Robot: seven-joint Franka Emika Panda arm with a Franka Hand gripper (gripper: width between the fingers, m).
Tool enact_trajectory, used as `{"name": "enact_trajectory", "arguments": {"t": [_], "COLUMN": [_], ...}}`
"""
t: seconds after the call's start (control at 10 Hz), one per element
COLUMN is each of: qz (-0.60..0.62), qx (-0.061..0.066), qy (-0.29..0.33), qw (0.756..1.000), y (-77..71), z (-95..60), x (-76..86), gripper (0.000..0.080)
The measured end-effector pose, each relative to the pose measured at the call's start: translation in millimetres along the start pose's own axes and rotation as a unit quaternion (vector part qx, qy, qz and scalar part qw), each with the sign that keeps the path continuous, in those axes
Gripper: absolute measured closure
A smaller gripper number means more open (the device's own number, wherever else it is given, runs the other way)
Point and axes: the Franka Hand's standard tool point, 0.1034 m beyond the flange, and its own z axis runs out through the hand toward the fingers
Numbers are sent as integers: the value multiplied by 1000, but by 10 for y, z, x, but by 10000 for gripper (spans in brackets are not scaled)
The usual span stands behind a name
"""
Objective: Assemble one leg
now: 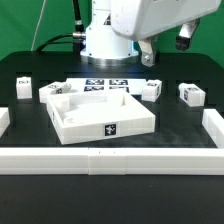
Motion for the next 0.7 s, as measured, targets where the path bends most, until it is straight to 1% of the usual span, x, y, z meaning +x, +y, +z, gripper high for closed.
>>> {"name": "enact_trajectory", "arguments": {"t": [0.7], "qz": [0], "qx": [0], "qy": [0], "qw": [1000], "y": [-2], "z": [3], "x": [-2], "gripper": [150]}}
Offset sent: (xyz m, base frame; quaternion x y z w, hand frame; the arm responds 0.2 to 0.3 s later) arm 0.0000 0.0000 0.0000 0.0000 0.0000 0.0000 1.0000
